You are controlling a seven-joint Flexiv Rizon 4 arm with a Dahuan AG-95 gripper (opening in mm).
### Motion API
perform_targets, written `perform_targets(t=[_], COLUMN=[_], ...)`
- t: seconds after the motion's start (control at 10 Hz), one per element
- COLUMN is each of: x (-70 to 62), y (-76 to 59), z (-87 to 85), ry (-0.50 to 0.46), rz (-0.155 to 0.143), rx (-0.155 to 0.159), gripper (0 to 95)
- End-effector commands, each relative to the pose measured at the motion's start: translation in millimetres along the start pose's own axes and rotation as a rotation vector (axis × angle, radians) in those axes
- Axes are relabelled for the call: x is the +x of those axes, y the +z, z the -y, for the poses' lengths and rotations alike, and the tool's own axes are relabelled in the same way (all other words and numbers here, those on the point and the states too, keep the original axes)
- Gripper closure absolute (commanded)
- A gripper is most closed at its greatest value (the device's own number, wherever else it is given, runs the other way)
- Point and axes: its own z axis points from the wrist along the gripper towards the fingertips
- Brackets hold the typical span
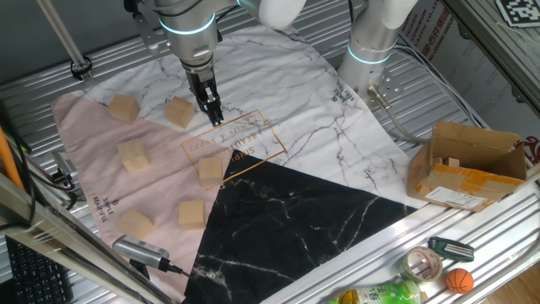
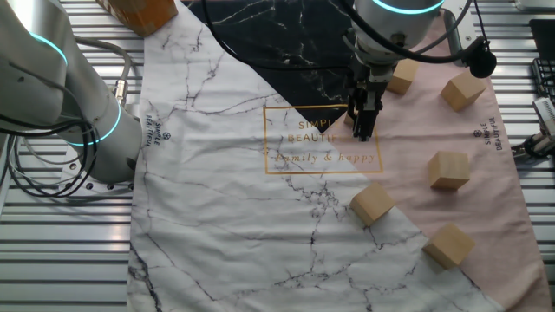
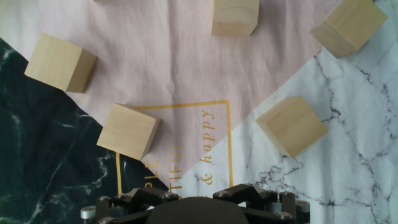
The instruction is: Stack the blocks into a pyramid shape
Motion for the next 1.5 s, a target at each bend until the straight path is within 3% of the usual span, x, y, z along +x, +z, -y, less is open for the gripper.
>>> perform_targets(t=[0.1, 0.2, 1.5], x=[0.1, 0.1, 0.3], y=[0.0, -0.1, -0.7], z=[0.0, -0.1, -0.3], ry=[0.000, -0.052, -0.051], rz=[-0.001, 0.068, 0.063], rx=[0.000, -0.028, -0.021], gripper=[0.0, 95.0, 95.0])
